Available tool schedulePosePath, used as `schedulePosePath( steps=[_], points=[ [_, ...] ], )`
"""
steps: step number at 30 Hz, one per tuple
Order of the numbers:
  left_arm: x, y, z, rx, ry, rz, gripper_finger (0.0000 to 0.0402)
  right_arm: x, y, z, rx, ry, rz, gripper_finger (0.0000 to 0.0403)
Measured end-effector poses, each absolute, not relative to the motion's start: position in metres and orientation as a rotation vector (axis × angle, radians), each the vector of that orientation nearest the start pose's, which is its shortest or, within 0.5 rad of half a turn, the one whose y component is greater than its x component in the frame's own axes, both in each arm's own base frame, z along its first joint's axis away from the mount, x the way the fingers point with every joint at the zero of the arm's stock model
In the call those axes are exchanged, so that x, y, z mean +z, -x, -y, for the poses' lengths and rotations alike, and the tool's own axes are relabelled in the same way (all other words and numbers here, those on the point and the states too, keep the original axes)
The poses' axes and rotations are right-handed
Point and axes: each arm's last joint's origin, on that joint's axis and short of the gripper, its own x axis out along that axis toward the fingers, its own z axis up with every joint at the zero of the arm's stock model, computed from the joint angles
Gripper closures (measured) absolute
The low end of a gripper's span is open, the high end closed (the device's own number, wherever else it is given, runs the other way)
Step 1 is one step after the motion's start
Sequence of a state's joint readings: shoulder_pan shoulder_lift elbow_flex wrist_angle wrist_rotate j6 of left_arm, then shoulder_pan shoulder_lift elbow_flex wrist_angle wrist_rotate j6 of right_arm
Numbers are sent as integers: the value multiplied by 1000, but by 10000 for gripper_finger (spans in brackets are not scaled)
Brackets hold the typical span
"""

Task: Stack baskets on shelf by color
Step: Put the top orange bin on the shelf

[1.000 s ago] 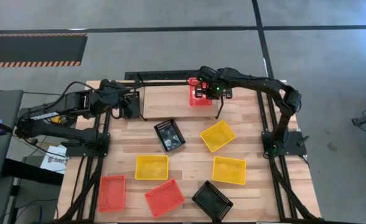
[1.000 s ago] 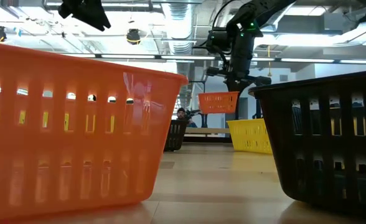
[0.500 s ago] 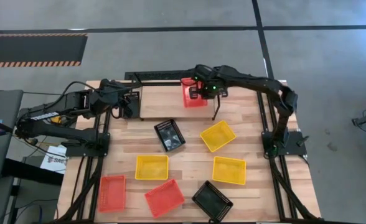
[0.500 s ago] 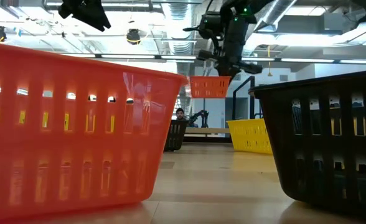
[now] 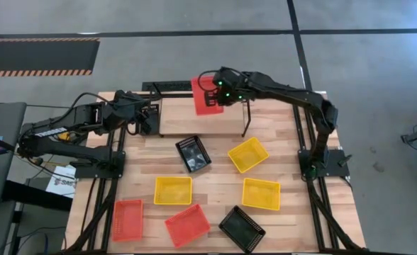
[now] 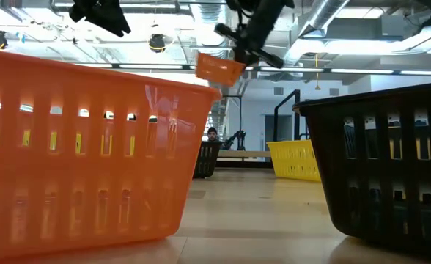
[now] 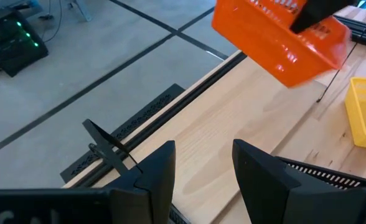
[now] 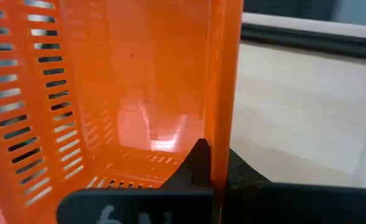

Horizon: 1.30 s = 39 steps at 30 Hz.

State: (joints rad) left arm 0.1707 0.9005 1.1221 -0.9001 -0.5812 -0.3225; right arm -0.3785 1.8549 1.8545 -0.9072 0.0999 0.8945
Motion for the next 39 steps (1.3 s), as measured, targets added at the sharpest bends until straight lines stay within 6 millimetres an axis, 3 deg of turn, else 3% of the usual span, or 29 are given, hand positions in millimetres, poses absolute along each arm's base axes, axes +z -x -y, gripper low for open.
schedulePosePath(
  steps=[4, 13, 19, 25, 39],
  points=[
    [365, -148, -42, 822, 154, -555, 253, 330, -384, 140, -772, -937, -679, 402],
    [364, -149, -41, 798, 169, -565, 253, 257, -411, 157, -720, -989, -924, 402],
    [364, -149, -41, 796, 194, -562, 253, 244, -394, 180, -810, -1036, -1025, 402],
    [364, -149, -41, 798, 193, -562, 253, 234, -382, 201, -862, -1075, -1016, 402],
    [364, -149, -41, 800, 192, -562, 253, 201, -356, 219, -920, -1141, -1094, 402]
  ],
)
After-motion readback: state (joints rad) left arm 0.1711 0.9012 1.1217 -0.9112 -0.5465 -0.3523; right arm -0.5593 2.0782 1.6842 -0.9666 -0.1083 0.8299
